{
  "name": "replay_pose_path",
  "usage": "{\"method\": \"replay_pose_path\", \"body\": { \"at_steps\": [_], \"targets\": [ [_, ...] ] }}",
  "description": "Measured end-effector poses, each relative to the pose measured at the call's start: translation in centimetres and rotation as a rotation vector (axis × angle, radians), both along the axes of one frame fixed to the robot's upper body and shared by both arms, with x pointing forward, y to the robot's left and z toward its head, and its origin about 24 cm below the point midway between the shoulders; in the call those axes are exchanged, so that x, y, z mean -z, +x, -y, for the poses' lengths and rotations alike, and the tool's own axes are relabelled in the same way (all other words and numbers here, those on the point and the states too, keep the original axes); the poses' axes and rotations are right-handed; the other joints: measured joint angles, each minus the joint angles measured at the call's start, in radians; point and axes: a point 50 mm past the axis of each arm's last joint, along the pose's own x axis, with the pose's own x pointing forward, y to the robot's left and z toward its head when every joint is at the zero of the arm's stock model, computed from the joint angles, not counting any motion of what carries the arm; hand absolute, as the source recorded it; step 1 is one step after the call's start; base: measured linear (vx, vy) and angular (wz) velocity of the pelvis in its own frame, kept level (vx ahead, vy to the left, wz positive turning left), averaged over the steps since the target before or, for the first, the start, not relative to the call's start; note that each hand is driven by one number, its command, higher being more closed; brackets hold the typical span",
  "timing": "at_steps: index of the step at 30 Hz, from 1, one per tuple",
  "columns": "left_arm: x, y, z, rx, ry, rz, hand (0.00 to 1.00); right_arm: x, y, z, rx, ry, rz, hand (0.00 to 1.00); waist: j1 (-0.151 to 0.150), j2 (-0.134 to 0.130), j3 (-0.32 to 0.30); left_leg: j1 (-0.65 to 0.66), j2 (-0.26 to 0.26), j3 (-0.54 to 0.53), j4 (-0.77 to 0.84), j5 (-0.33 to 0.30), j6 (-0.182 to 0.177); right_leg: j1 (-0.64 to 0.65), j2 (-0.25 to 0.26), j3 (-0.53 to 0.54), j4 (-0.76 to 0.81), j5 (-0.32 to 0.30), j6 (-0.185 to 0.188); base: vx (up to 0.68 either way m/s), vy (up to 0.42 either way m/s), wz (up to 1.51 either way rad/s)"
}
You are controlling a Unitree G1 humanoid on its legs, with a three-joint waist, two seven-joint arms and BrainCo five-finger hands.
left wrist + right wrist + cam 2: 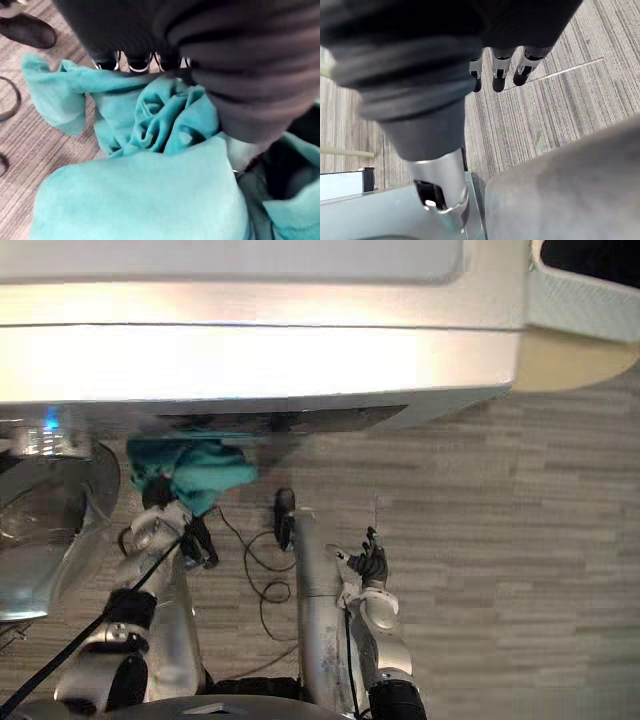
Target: Pick up the laundry basket with both hands and put the clothes into the washing machine.
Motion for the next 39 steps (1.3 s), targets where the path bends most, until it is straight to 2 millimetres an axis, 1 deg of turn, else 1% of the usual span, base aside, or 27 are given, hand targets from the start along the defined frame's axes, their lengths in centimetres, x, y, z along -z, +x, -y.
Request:
{"method": "replay_pose_path", "body": {
  "at_steps": [1,2,3,5,6,8,9,11,12,13,15,16,17,18,21,23,24,27,28,29,31,35,39],
  "targets": [
    [-0.8,0.4,-0.2,-0.003,0.013,0.019,1.00,-0.1,0.0,0.0,0.006,0.011,0.008,0.00,-0.002,-0.002,0.001,-0.013,0.001,0.001,0.004,-0.001,0.000,-0.015,0.000,0.001,0.003,0.002,0.000,-0.01,0.035,-0.13],
    [-2.5,1.3,-0.8,-0.008,0.042,0.066,1.00,-0.6,0.2,0.0,0.013,0.018,0.034,0.00,-0.008,-0.007,0.005,-0.038,0.003,0.006,0.012,-0.001,0.001,-0.043,0.003,0.008,0.008,0.006,0.001,-0.01,0.027,-0.11],
    [-3.4,1.6,-1.1,-0.011,0.057,0.089,1.00,-0.7,0.2,0.0,0.014,0.019,0.043,0.00,-0.011,-0.009,0.007,-0.050,0.007,0.009,0.019,-0.002,0.002,-0.056,0.007,0.012,0.011,0.009,0.002,-0.01,0.032,-0.23],
    [-7.3,2.9,-2.5,-0.028,0.123,0.189,1.00,-1.2,0.3,-0.1,0.016,0.023,0.074,0.00,-0.023,-0.013,0.013,-0.100,0.028,0.017,0.043,-0.011,0.006,-0.105,0.021,0.017,0.011,0.023,0.004,-0.02,0.043,-0.29],
    [-8.3,3.2,-2.8,-0.032,0.135,0.215,1.00,-1.3,0.3,-0.1,0.017,0.022,0.083,0.00,-0.026,-0.013,0.013,-0.112,0.031,0.018,0.045,-0.011,0.006,-0.117,0.024,0.019,0.009,0.028,0.004,-0.03,0.047,-0.26],
    [-13.3,4.2,-3.7,-0.053,0.191,0.331,1.00,-1.7,0.4,0.0,0.020,0.023,0.104,0.00,-0.032,-0.015,0.014,-0.159,0.040,0.031,0.052,-0.011,0.007,-0.168,0.033,0.029,-0.001,0.047,0.007,-0.03,0.042,-0.22],
    [-14.6,4.4,-4.0,-0.060,0.207,0.361,1.00,-1.8,0.4,0.1,0.023,0.025,0.109,0.00,-0.034,-0.016,0.016,-0.167,0.042,0.036,0.053,-0.011,0.008,-0.177,0.034,0.033,-0.002,0.050,0.007,-0.02,0.041,-0.23],
    [-20.3,4.5,-5.2,-0.093,0.295,0.482,1.00,-1.9,0.4,0.1,0.029,0.044,0.123,0.00,-0.043,-0.018,0.021,-0.195,0.057,0.041,0.061,-0.012,0.009,-0.203,0.049,0.041,-0.018,0.072,0.010,-0.01,0.039,-0.28],
    [-21.8,4.5,-5.4,-0.100,0.313,0.515,1.00,-1.9,0.4,0.1,0.030,0.045,0.124,0.00,-0.047,-0.018,0.021,-0.201,0.059,0.042,0.063,-0.012,0.009,-0.208,0.050,0.040,-0.021,0.076,0.008,0.00,0.041,-0.18],
    [-24.3,4.3,-5.3,-0.105,0.339,0.574,1.00,-1.8,0.3,0.1,0.032,0.046,0.121,0.00,-0.051,-0.018,0.022,-0.209,0.061,0.041,0.064,-0.012,0.009,-0.214,0.052,0.040,-0.025,0.079,0.010,0.01,0.041,-0.09],
    [-30.3,3.1,-4.4,-0.104,0.403,0.733,1.00,-1.6,0.0,0.2,0.034,0.047,0.121,0.00,-0.055,-0.018,0.022,-0.223,0.065,0.044,0.063,-0.011,0.010,-0.224,0.056,0.041,-0.038,0.088,0.011,0.01,0.045,-0.10],
    [-30.9,2.7,-4.3,-0.107,0.403,0.783,1.00,-1.6,0.0,0.1,0.029,0.048,0.122,0.00,-0.057,-0.018,0.022,-0.229,0.067,0.044,0.062,-0.011,0.010,-0.228,0.059,0.040,-0.044,0.093,0.012,0.02,0.042,-0.10],
    [-31.6,2.3,-3.7,-0.093,0.416,0.820,1.00,-1.4,-0.3,0.3,0.036,0.048,0.118,0.00,-0.052,-0.019,0.022,-0.238,0.067,0.049,0.055,-0.006,0.016,-0.238,0.059,0.041,-0.047,0.101,0.011,0.02,0.041,-0.08],
    [-32.0,2.4,-3.0,-0.073,0.439,0.818,1.00,-1.1,-0.6,0.4,0.029,0.048,0.102,0.00,-0.044,-0.019,0.022,-0.245,0.067,0.056,0.053,-0.005,0.017,-0.244,0.059,0.042,-0.051,0.105,0.010,0.02,0.043,-0.05],
    [-32.1,2.5,-2.8,-0.068,0.454,0.811,1.00,-0.4,-1.0,0.6,0.033,0.055,0.073,0.00,-0.046,-0.019,0.022,-0.247,0.066,0.059,0.053,-0.003,0.019,-0.246,0.058,0.042,-0.051,0.108,0.009,0.01,0.038,0.00],
    [-32.0,3.1,-3.0,-0.084,0.480,0.764,1.00,-0.1,-1.1,0.7,0.033,0.053,0.061,0.00,-0.045,-0.019,0.022,-0.249,0.066,0.061,0.054,0.000,0.021,-0.248,0.057,0.042,-0.055,0.114,0.008,-0.01,0.039,0.00],
    [-32.0,3.2,-3.2,-0.098,0.498,0.751,0.00,-0.1,-1.1,0.7,0.033,0.053,0.062,0.00,-0.045,-0.019,0.022,-0.251,0.066,0.061,0.054,0.001,0.023,-0.249,0.057,0.042,-0.057,0.117,0.008,-0.02,0.034,-0.01],
    [-33.0,3.3,-3.5,-0.174,0.675,0.694,0.00,0.4,-1.9,0.9,0.046,0.068,0.040,0.00,-0.043,-0.019,0.022,-0.276,0.066,0.064,0.057,0.011,0.028,-0.274,0.054,0.043,-0.063,0.131,0.007,-0.02,0.014,0.00],
    [-33.5,3.2,-3.8,-0.207,0.747,0.674,0.00,0.8,-2.5,1.1,0.054,0.070,0.019,0.00,-0.043,-0.019,0.022,-0.287,0.066,0.063,0.062,0.014,0.029,-0.283,0.054,0.043,-0.064,0.135,0.005,-0.04,0.017,-0.01],
    [-33.7,3.3,-4.0,-0.237,0.825,0.648,0.00,1.2,-3.0,1.2,0.060,0.073,0.000,0.00,-0.045,-0.019,0.022,-0.293,0.068,0.061,0.069,0.015,0.030,-0.287,0.054,0.042,-0.062,0.138,0.004,-0.04,0.015,-0.01],
    [-33.7,3.4,-4.5,-0.282,0.913,0.600,0.00,1.6,-3.5,1.3,0.064,0.075,-0.017,0.00,-0.048,-0.019,0.022,-0.300,0.069,0.059,0.073,0.017,0.033,-0.291,0.053,0.042,-0.063,0.145,0.005,-0.03,0.013,-0.02],
    [-34.4,3.2,-4.8,-0.332,0.991,0.577,0.00,1.8,-3.7,1.2,0.051,0.109,-0.014,0.00,-0.056,-0.019,0.022,-0.319,0.069,0.049,0.083,0.023,0.041,-0.298,0.052,0.040,-0.074,0.164,0.008,-0.02,0.008,-0.01],
    [-34.6,3.1,-4.8,-0.334,0.993,0.582,0.00,1.9,-3.7,1.2,0.053,0.113,-0.009,0.00,-0.060,-0.019,0.021,-0.328,0.067,0.047,0.086,0.029,0.047,-0.302,0.050,0.040,-0.078,0.175,0.010,0.00,0.000,0.00]
  ]
}}
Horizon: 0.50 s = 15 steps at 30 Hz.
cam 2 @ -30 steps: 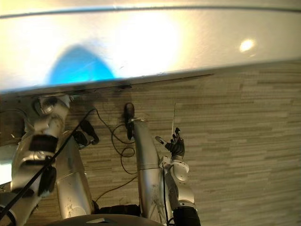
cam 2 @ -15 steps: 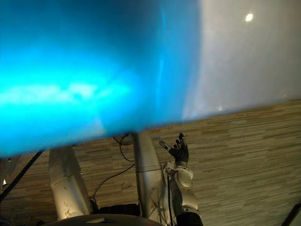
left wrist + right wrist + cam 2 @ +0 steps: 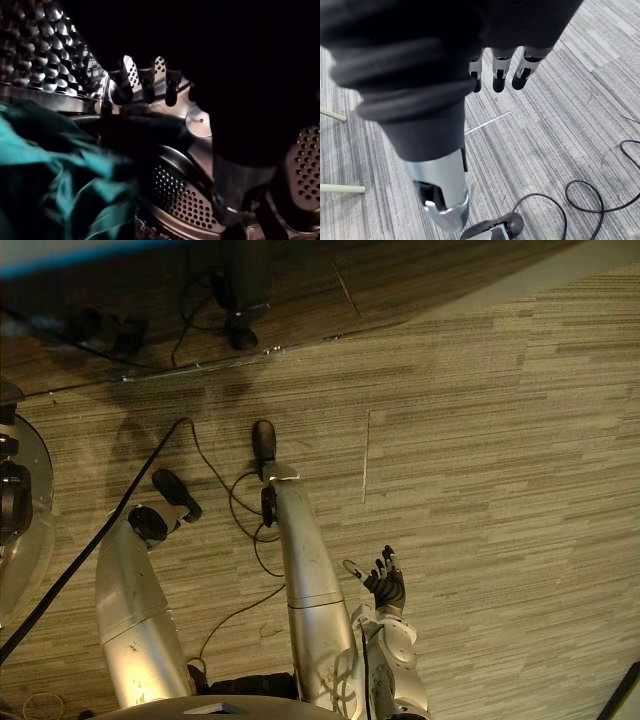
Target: Pick up the laundry basket with both hands and put the clothes into the washing machine.
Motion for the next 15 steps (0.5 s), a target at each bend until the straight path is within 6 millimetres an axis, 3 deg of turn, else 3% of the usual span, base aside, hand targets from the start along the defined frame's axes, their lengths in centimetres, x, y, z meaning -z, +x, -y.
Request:
{"method": "replay_pose_path", "body": {
  "at_steps": [9,12,15],
  "targets": [
    [0.7,-0.3,-0.1,0.024,-0.002,0.011,0.00,0.3,-0.1,0.0,-0.009,0.004,-0.012,0.00,-0.003,0.001,0.000,0.001,0.000,-0.006,0.002,0.007,-0.001,0.004,0.000,-0.004,0.006,0.006,-0.003,0.00,0.000,0.00],
    [4.2,-0.4,-0.1,0.073,0.006,-0.012,0.00,0.4,-0.1,0.0,-0.014,0.004,-0.023,0.00,-0.005,0.002,-0.001,0.037,0.000,-0.010,-0.002,0.007,-0.002,0.040,-0.001,-0.009,0.005,0.006,-0.004,0.00,-0.004,0.03],
    [10.0,-0.5,0.2,0.166,-0.063,-0.082,0.00,0.5,-0.1,0.1,-0.015,-0.008,-0.039,0.00,0.007,0.003,-0.002,0.093,-0.008,-0.011,-0.022,0.011,-0.006,0.097,-0.004,-0.010,-0.013,-0.001,0.002,-0.02,-0.013,0.11]
  ]
}}
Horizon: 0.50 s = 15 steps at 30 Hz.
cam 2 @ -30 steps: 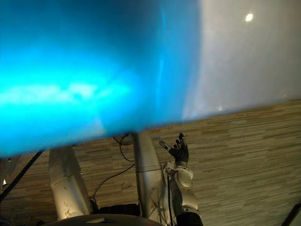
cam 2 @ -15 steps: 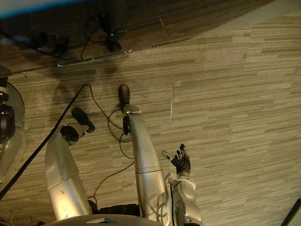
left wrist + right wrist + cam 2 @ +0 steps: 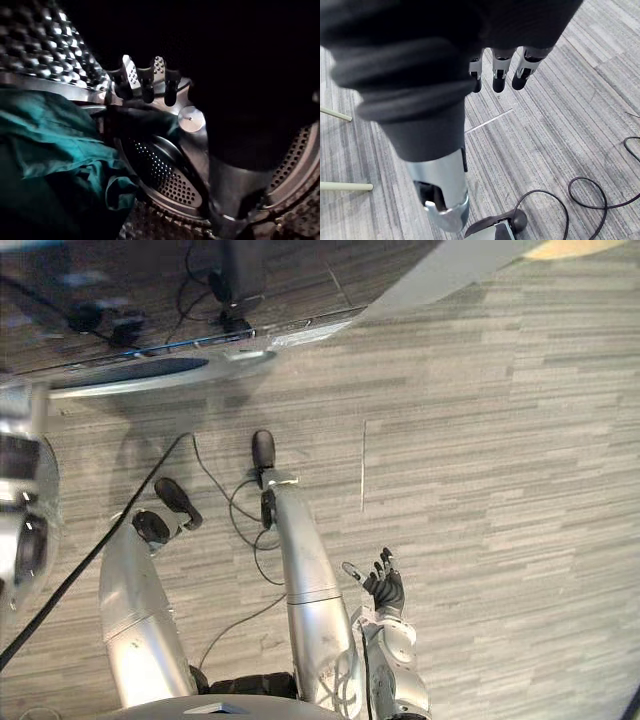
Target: Pick up the laundry basket with both hands and put the clothes into the washing machine.
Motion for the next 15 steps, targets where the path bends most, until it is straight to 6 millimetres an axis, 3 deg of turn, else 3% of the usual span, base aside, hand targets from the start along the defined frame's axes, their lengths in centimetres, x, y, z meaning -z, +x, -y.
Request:
{"method": "replay_pose_path", "body": {
  "at_steps": [1,2,4,5,7,8,10,11,13,15],
  "targets": [
    [2.5,0.1,0.2,0.021,-0.025,-0.050,0.00,0.1,-0.1,0.2,-0.001,-0.009,-0.010,0.00,0.008,0.000,0.000,0.022,-0.004,0.000,-0.009,0.002,-0.001,0.020,-0.002,0.000,-0.004,-0.006,0.001,-0.04,-0.034,0.24],
    [7.2,0.2,0.4,0.059,-0.101,-0.171,0.00,0.6,0.0,0.3,-0.008,-0.012,-0.040,0.00,0.014,0.000,0.000,0.062,-0.014,0.000,-0.031,0.003,-0.004,0.059,-0.008,-0.002,-0.013,-0.012,-0.001,-0.03,-0.041,0.25],
    [12.1,-0.2,1.0,0.085,-0.175,-0.296,0.00,1.1,0.0,0.5,-0.009,-0.015,-0.073,0.00,0.024,0.000,-0.001,0.104,-0.026,-0.001,-0.058,0.012,-0.008,0.101,-0.016,-0.008,-0.027,-0.014,-0.003,-0.01,-0.057,0.29],
    [16.5,-1.1,1.8,0.109,-0.243,-0.410,0.00,1.3,0.0,0.6,-0.006,-0.018,-0.093,0.00,0.038,0.000,-0.001,0.146,-0.030,0.001,-0.084,0.023,-0.012,0.144,-0.019,-0.013,-0.047,-0.014,-0.004,0.01,-0.074,0.26],
    [21.4,-2.9,3.0,0.134,-0.339,-0.539,0.00,1.7,0.2,0.7,-0.019,-0.045,-0.124,0.00,0.048,0.001,-0.001,0.208,-0.040,0.001,-0.128,0.039,-0.016,0.210,-0.020,-0.015,-0.083,-0.014,-0.004,0.03,-0.076,0.18],
    [22.0,-3.2,3.2,0.139,-0.356,-0.556,0.00,1.7,0.2,0.8,-0.019,-0.046,-0.126,0.00,0.050,0.001,-0.001,0.220,-0.043,0.002,-0.137,0.041,-0.017,0.220,-0.020,-0.015,-0.090,-0.014,-0.005,0.06,-0.069,0.10],
    [26.0,-5.8,5.0,0.177,-0.453,-0.662,0.00,2.0,0.1,0.8,-0.025,-0.044,-0.153,0.00,0.067,0.003,-0.002,0.334,-0.063,0.004,-0.207,0.049,-0.025,0.339,-0.020,-0.019,-0.159,-0.003,0.011,0.09,-0.050,0.09],
    [26.7,-6.4,5.4,0.185,-0.472,-0.683,0.00,2.2,0.0,0.8,-0.025,-0.044,-0.164,0.00,0.069,0.008,-0.007,0.364,-0.066,0.002,-0.225,0.051,-0.026,0.372,-0.020,-0.022,-0.178,-0.001,0.013,0.11,-0.024,0.22],
    [29.9,-9.1,7.2,0.219,-0.540,-0.784,0.00,3.3,-0.9,1.2,-0.037,-0.081,-0.234,0.00,0.073,0.033,-0.056,0.484,-0.094,0.003,-0.313,0.080,-0.026,0.504,-0.037,-0.043,-0.255,0.007,0.014,0.15,0.017,0.38],
    [31.6,-10.7,7.8,0.236,-0.572,-0.842,0.00,4.1,-1.7,1.6,-0.027,-0.094,-0.289,0.00,0.079,0.043,-0.106,0.560,-0.119,0.005,-0.380,0.099,-0.023,0.579,-0.053,-0.050,-0.299,0.008,0.017,0.15,0.042,0.38]
  ]
}}
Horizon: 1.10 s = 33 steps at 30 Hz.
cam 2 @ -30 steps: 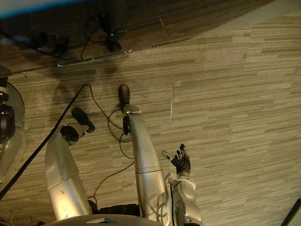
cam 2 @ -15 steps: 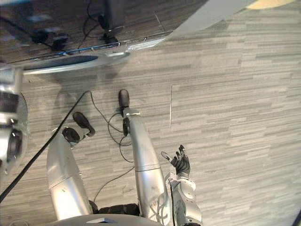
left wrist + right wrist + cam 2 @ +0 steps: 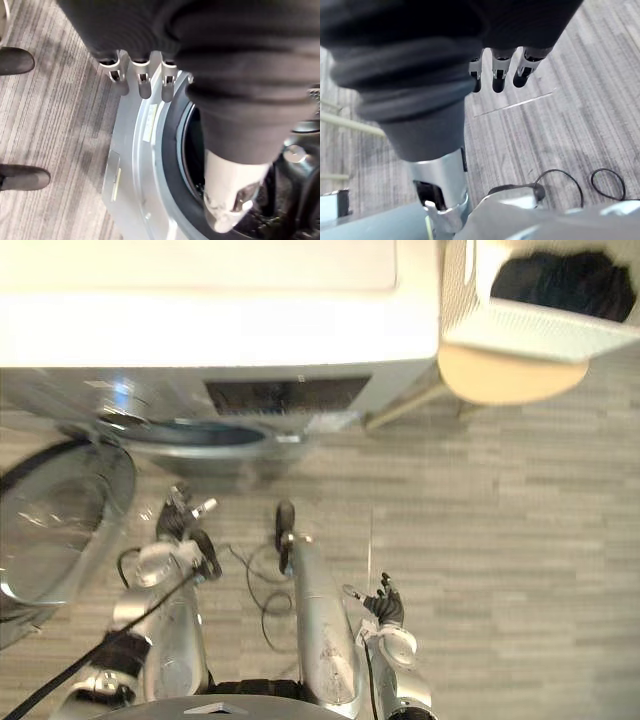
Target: Pick up the laundry basket with both hands and put the clothes into the washing machine.
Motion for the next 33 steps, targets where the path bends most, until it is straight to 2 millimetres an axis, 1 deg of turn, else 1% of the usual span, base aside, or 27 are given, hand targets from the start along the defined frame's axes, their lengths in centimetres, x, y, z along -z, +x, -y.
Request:
{"method": "replay_pose_path", "body": {
  "at_steps": [2,3,4,6,7,9,10,11,13,15,17,19,22,24,25,26,27,28,29,30,31,32,33],
  "targets": [
    [3.2,-2.5,0.0,0.003,-0.028,-0.125,0.00,1.7,-1.7,0.3,0.038,0.012,-0.097,0.00,0.009,0.022,-0.089,0.126,-0.036,0.003,-0.114,0.032,0.003,0.131,-0.017,-0.018,-0.094,0.011,0.015,0.19,0.040,0.40],
    [4.1,-3.1,-0.1,0.002,-0.030,-0.164,0.00,2.2,-2.1,0.4,0.054,0.023,-0.120,0.00,0.013,0.024,-0.106,0.160,-0.047,0.004,-0.145,0.040,0.002,0.164,-0.022,-0.021,-0.117,0.013,0.017,0.25,0.049,0.44],
    [7.1,-5.5,-1.0,-0.028,-0.035,-0.307,0.00,3.4,-3.4,0.4,0.088,0.048,-0.192,0.00,0.017,0.030,-0.172,0.243,-0.072,0.014,-0.233,0.062,0.000,0.248,-0.037,-0.032,-0.180,0.021,0.030,0.20,0.037,0.34],
    [8.9,-7.0,-1.6,-0.045,-0.021,-0.404,0.00,4.1,-4.4,0.3,0.110,0.068,-0.240,0.00,0.018,0.032,-0.214,0.290,-0.089,0.020,-0.292,0.079,0.001,0.295,-0.044,-0.039,-0.222,0.026,0.038,0.17,0.033,0.23],
    [10.1,-8.3,-2.2,-0.069,-0.015,-0.475,0.00,4.6,-4.9,0.3,0.119,0.079,-0.267,0.00,0.019,0.032,-0.240,0.329,-0.102,0.024,-0.336,0.093,0.001,0.330,-0.050,-0.042,-0.248,0.031,0.043,0.18,0.051,0.15],
    [12.8,-11.9,-3.4,-0.130,-0.009,-0.664,0.00,5.5,-6.4,0.3,0.152,0.096,-0.333,0.00,0.018,0.032,-0.306,0.417,-0.132,0.025,-0.450,0.134,0.002,0.404,-0.057,-0.045,-0.325,0.048,0.053,0.20,0.063,0.12],
    [13.4,-12.8,-3.7,-0.148,-0.012,-0.710,0.00,5.8,-6.7,0.3,0.164,0.104,-0.350,0.00,0.018,0.032,-0.321,0.437,-0.137,0.026,-0.475,0.144,0.002,0.420,-0.057,-0.045,-0.343,0.055,0.054,0.17,0.056,0.07],
    [14.1,-14.3,-4.1,-0.182,-0.024,-0.786,0.00,6.2,-7.5,0.4,0.197,0.122,-0.380,0.00,0.018,0.032,-0.345,0.474,-0.146,0.027,-0.518,0.158,0.003,0.455,-0.056,-0.046,-0.377,0.068,0.056,0.18,0.057,0.06],
    [14.8,-16.1,-4.5,-0.210,-0.027,-0.864,0.00,6.7,-8.3,0.4,0.243,0.151,-0.421,0.00,0.018,0.030,-0.370,0.531,-0.159,0.032,-0.570,0.176,0.002,0.505,-0.054,-0.044,-0.430,0.089,0.063,0.19,0.074,0.00],
    [15.1,-17.1,-4.8,-0.234,-0.035,-0.901,0.00,7.0,-8.8,0.3,0.251,0.165,-0.442,0.00,0.018,0.028,-0.388,0.561,-0.167,0.043,-0.598,0.180,0.004,0.531,-0.054,-0.037,-0.457,0.097,0.068,0.10,0.064,-0.11],
    [15.3,-17.5,-4.8,-0.236,-0.040,-0.916,0.00,7.2,-9.0,0.2,0.246,0.164,-0.461,0.00,0.021,0.024,-0.393,0.592,-0.175,0.060,-0.620,0.180,0.005,0.543,-0.053,-0.013,-0.468,0.102,0.073,0.08,0.066,-0.31],
    [15.3,-17.4,-4.7,-0.239,-0.049,-0.917,0.00,7.2,-8.8,0.0,0.251,0.176,-0.455,0.00,0.020,0.018,-0.393,0.609,-0.180,0.088,-0.629,0.179,0.006,0.541,-0.051,0.014,-0.468,0.108,0.075,0.03,0.053,-0.43],
    [15.2,-16.8,-4.7,-0.243,-0.055,-0.903,0.00,7.2,-8.7,-0.4,0.262,0.195,-0.444,0.00,0.018,0.002,-0.382,0.638,-0.182,0.150,-0.618,0.163,0.011,0.535,-0.044,0.072,-0.456,0.121,0.078,-0.03,0.041,-0.60],
    [15.1,-16.6,-4.9,-0.247,-0.062,-0.893,0.00,7.2,-8.4,-0.5,0.260,0.202,-0.435,0.00,0.019,-0.005,-0.377,0.637,-0.167,0.213,-0.570,0.132,0.012,0.511,-0.026,0.102,-0.441,0.151,0.078,-0.11,0.011,-0.93],
    [15.1,-16.6,-4.9,-0.251,-0.065,-0.891,0.00,7.2,-8.3,-0.8,0.267,0.219,-0.428,0.00,0.022,-0.015,-0.371,0.631,-0.149,0.280,-0.537,0.115,0.022,0.484,-0.004,0.115,-0.451,0.215,0.084,-0.19,-0.008,-1.46],
    [15.1,-16.5,-5.0,-0.246,-0.057,-0.889,0.00,7.0,-7.9,-0.5,0.267,0.217,-0.412,0.00,0.031,0.009,-0.361,0.626,-0.117,0.341,-0.529,0.112,0.027,0.464,-0.012,0.020,-0.426,0.209,0.059,-0.21,-0.025,-1.41],
    [15.0,-16.4,-5.2,-0.239,-0.042,-0.887,0.00,7.0,-7.7,-0.6,0.260,0.223,-0.409,0.00,0.024,0.002,-0.352,0.628,-0.109,0.363,-0.524,0.112,0.027,0.447,-0.039,-0.083,-0.339,0.149,0.022,-0.19,-0.058,-1.11],
    [14.9,-15.9,-5.3,-0.227,-0.026,-0.874,0.00,7.1,-8.2,-0.4,0.285,0.234,-0.413,0.00,0.018,-0.005,-0.343,0.644,-0.098,0.386,-0.520,0.114,0.023,0.430,-0.108,-0.232,-0.159,0.030,0.003,-0.10,-0.094,-0.64],
    [14.8,-15.7,-5.3,-0.219,-0.019,-0.872,0.00,7.2,-8.8,0.0,0.309,0.232,-0.422,0.00,0.012,-0.006,-0.341,0.662,-0.081,0.404,-0.518,0.121,0.012,0.440,-0.167,-0.290,-0.046,-0.022,0.003,-0.07,-0.100,-0.61],
    [14.9,-16.0,-5.4,-0.214,-0.012,-0.880,0.00,7.3,-9.2,0.1,0.321,0.234,-0.432,0.00,0.013,-0.006,-0.341,0.669,-0.076,0.412,-0.521,0.126,0.004,0.447,-0.193,-0.291,-0.010,-0.035,0.011,-0.02,-0.112,-0.52],
    [14.9,-16.1,-5.5,-0.195,0.006,-0.888,0.00,7.5,-9.7,0.3,0.335,0.235,-0.449,0.00,0.012,-0.010,-0.340,0.673,-0.066,0.417,-0.520,0.138,-0.012,0.465,-0.242,-0.270,0.025,-0.056,0.029,-0.04,-0.173,-0.35],
    [14.9,-16.1,-5.8,-0.185,0.023,-0.891,0.00,7.6,-10.3,0.4,0.349,0.237,-0.472,0.00,0.006,-0.020,-0.341,0.671,-0.064,0.417,-0.521,0.149,-0.023,0.480,-0.284,-0.256,0.028,-0.063,0.043,-0.04,-0.216,-0.23],
    [14.9,-16.2,-6.2,-0.179,0.040,-0.893,0.00,7.9,-11.0,0.3,0.369,0.250,-0.500,0.00,0.006,-0.036,-0.340,0.670,-0.067,0.417,-0.520,0.160,-0.036,0.499,-0.330,-0.256,0.009,-0.057,0.048,-0.06,-0.394,-0.13]
  ]
}}
